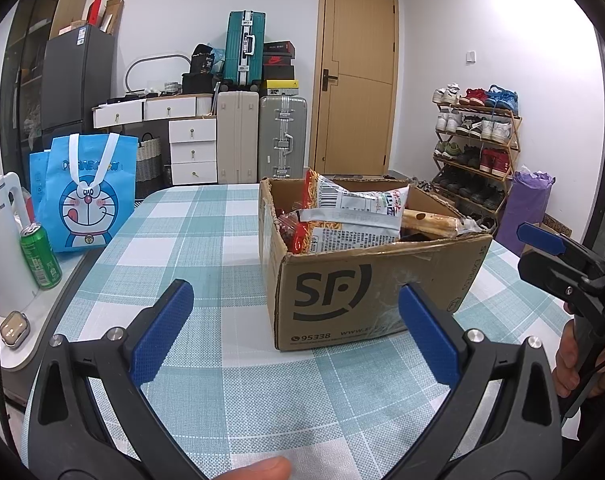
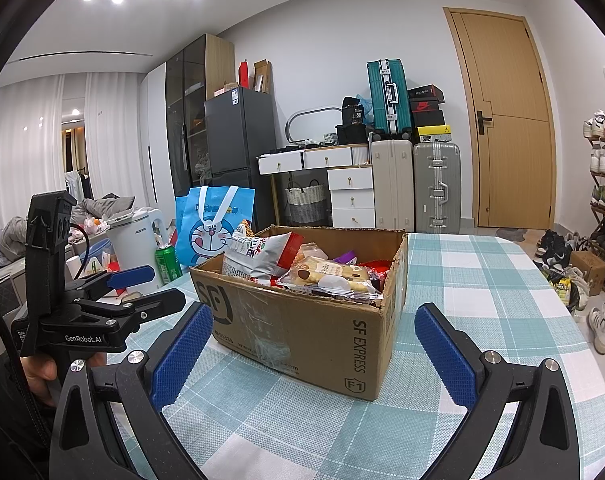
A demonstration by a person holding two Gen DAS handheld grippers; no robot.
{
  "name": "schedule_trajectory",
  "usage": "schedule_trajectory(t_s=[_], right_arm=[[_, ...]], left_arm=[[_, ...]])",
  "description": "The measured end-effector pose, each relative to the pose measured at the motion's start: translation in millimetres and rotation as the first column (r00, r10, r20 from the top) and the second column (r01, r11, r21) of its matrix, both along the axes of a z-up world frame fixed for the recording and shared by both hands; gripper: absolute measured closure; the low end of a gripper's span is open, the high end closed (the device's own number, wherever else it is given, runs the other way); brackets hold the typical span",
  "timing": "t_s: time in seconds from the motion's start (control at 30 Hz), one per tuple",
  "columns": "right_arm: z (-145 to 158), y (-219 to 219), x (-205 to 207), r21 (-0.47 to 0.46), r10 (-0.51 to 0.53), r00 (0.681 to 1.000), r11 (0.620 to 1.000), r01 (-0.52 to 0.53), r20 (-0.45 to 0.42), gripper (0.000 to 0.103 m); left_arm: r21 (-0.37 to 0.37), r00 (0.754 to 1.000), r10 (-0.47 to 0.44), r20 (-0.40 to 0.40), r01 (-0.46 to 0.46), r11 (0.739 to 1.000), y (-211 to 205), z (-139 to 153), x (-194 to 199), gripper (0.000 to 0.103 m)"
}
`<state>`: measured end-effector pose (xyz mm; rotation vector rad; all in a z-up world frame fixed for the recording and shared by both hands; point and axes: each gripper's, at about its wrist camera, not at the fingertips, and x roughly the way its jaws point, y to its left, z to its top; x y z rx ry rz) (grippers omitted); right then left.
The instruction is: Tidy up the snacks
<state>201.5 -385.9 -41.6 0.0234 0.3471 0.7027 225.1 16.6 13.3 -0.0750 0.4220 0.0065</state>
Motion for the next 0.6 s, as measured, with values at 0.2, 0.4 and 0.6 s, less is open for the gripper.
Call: schedule_trajectory(t_s=[0.2, 0.4, 0.6], right_arm=[[0.0, -0.2, 0.0, 0.001, -0.001, 1.0, 1.0, 0.001, 0.0, 0.0], [0.0, -0.1, -0.1, -0.001, 0.0, 1.0, 1.0, 0.0, 0.0, 0.0], [0.0, -0.3, 0.0, 0.0, 0.0, 1.0, 1.0, 0.0, 0.0, 0.0]], left_arm=[[0.0, 1.0, 0.001, 0.001, -0.001, 1.0, -0.1, -0.1, -0.2, 0.001], [-0.001, 1.0, 0.0, 0.01, 0.0, 1.0, 0.2, 0.8, -1.3, 0.001], [0.0, 1.0, 0.002, 0.019, -0.002, 1.0, 2.2, 3.6, -1.5, 0.001]])
